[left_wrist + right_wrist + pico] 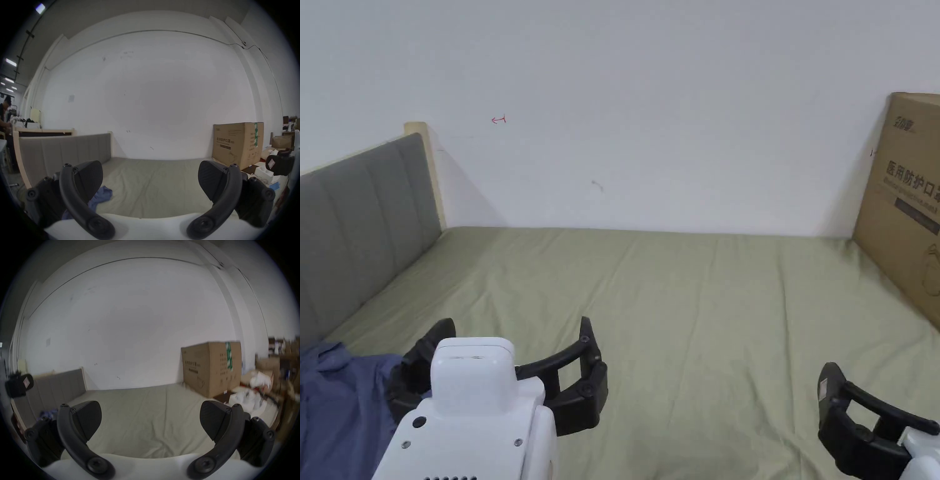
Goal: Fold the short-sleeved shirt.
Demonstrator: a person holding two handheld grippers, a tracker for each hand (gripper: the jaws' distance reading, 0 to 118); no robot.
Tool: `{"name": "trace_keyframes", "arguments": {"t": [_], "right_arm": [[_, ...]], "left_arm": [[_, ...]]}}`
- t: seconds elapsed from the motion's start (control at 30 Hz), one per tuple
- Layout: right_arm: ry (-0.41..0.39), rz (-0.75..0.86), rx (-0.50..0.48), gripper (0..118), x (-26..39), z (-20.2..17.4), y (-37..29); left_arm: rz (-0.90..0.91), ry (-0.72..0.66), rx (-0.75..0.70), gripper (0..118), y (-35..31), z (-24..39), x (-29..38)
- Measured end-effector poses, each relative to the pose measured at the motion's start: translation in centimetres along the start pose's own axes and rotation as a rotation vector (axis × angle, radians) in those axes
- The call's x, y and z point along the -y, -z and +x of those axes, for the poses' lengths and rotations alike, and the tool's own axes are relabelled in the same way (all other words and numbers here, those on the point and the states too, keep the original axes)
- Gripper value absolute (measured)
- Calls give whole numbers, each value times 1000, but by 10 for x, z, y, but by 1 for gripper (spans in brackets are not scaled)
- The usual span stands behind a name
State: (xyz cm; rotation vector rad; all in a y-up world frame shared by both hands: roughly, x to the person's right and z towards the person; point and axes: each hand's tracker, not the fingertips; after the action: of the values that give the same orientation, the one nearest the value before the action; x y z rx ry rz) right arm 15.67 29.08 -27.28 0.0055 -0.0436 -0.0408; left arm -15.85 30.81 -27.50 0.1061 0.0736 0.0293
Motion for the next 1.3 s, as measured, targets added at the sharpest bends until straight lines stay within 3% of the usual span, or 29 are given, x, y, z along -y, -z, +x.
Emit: {"name": "trace_keyframes", "arguments": {"t": [0.07, 0.17, 0.53, 1.0, 1.03, 1.07, 1.13, 1.2, 1.27, 1.3], "right_arm": [[-64, 41, -12, 118, -4, -7, -4], [-96, 84, -20, 118, -7, -11, -8], [-83, 33, -42, 118, -4, -14, -6], [-89, 28, -23, 118, -3, -15, -5], [-85, 18, -26, 115, -3, -14, -4], [-81, 4, -36, 89, -3, -12, -4], [-72, 10, -55, 2, -2, -10, -6], [-92, -45, 24, 1, -1, -10, 0], [-2, -59, -55, 1, 0, -2, 1], [-3, -60, -35, 1, 1, 0, 0]], "left_arm": [[-14, 3, -11, 117, 1, 1, 2], [-38, 5, 3, 117, 5, 0, 2], [-13, 52, 3, 117, 2, -2, -4], [-20, 17, -27, 113, 2, -8, -3], [-25, 18, -24, 107, 2, -8, -3], [-35, 18, -18, 80, 1, -8, -4], [-52, 22, -14, 2, 0, -8, -5], [-121, 61, -20, 0, 7, -6, -6], [-147, 20, 51, 0, 8, -9, -3], [-161, -3, 79, 0, 9, -11, -3]]}}
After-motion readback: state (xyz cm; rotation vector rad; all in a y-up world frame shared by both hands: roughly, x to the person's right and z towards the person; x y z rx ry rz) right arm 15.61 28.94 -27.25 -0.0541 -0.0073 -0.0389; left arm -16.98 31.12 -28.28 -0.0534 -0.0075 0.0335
